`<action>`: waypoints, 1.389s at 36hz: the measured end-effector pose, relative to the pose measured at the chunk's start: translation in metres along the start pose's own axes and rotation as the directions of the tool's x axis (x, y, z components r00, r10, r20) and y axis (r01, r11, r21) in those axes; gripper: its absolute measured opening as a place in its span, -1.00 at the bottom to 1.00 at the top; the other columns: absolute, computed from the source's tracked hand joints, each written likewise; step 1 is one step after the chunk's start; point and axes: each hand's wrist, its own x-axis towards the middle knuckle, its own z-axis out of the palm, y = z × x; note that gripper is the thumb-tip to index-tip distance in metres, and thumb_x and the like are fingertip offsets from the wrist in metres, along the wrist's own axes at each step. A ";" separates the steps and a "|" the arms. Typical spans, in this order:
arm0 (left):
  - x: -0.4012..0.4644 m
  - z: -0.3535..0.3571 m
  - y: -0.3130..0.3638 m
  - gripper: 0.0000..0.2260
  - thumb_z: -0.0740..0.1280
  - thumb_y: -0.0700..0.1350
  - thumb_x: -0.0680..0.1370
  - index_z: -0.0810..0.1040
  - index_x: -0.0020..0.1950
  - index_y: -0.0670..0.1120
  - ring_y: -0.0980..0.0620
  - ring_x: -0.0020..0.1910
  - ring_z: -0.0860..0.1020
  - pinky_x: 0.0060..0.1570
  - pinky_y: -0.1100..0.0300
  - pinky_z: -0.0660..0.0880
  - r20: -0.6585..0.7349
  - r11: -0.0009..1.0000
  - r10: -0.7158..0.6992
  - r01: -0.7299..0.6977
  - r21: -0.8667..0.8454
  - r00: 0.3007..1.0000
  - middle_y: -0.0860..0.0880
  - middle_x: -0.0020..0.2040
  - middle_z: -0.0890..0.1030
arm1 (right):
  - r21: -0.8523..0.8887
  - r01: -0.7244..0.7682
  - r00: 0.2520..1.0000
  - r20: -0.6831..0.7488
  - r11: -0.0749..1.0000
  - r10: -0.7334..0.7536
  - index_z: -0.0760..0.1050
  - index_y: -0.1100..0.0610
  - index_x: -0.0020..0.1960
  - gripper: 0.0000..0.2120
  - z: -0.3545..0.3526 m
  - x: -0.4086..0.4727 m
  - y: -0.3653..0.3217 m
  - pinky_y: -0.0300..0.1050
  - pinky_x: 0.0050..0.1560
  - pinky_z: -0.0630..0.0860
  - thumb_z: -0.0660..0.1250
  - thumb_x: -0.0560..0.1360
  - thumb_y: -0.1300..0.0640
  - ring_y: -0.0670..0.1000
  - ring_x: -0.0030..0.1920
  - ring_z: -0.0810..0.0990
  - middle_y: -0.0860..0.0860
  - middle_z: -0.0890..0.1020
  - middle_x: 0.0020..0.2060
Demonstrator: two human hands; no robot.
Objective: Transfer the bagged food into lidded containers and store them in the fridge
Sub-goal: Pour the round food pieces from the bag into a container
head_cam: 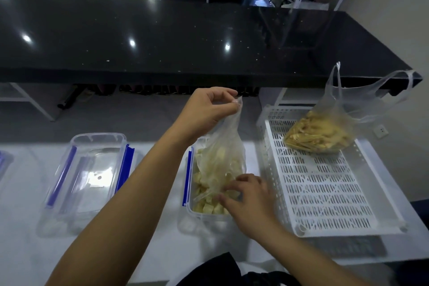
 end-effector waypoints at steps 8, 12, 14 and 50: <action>0.001 0.002 -0.002 -0.84 0.47 -0.14 0.50 0.68 -0.26 0.07 0.19 0.13 0.62 0.06 0.23 0.51 -0.025 0.999 0.011 -0.010 0.049 1.000 0.14 0.14 0.67 | 0.201 -0.024 0.998 -0.046 0.979 0.034 0.56 -0.20 -0.23 -0.84 0.001 -0.001 0.000 0.17 0.43 0.23 0.46 0.48 0.00 -0.02 0.38 0.24 -0.19 0.44 0.13; 0.003 -0.007 -0.002 -0.89 0.45 -0.14 0.52 0.69 -0.19 0.01 0.22 0.08 0.62 0.01 0.29 0.52 -0.064 0.998 0.014 -0.010 0.070 0.998 0.15 0.13 0.66 | 0.246 0.065 0.983 -0.185 0.967 -0.019 0.52 -0.17 -0.38 -0.71 -0.026 -0.007 -0.010 0.20 0.45 0.18 0.48 0.41 0.13 0.01 0.44 0.25 -0.18 0.51 0.21; 0.004 -0.018 -0.001 -0.88 0.44 -0.16 0.53 0.69 -0.19 0.01 0.19 0.07 0.64 0.06 0.25 0.51 -0.103 0.999 0.009 -0.006 0.031 0.995 0.12 0.12 0.68 | 0.257 0.146 0.951 -0.302 0.955 -0.064 0.55 -0.12 -0.35 -0.78 -0.050 -0.013 -0.014 0.13 0.44 0.16 0.47 0.40 0.12 -0.05 0.46 0.22 -0.26 0.50 0.23; -0.035 -0.020 -0.067 -0.58 0.49 -0.29 0.48 0.57 0.30 -0.03 -0.02 0.17 0.66 0.14 0.12 0.59 0.401 0.977 -0.162 0.204 -0.065 0.902 -0.06 0.15 0.70 | 0.634 0.220 0.975 -0.160 0.742 -0.152 0.73 -0.09 -0.01 -0.86 -0.052 0.002 0.009 -0.24 0.08 0.55 0.40 0.53 0.05 -0.13 0.09 0.68 -0.13 0.74 -0.02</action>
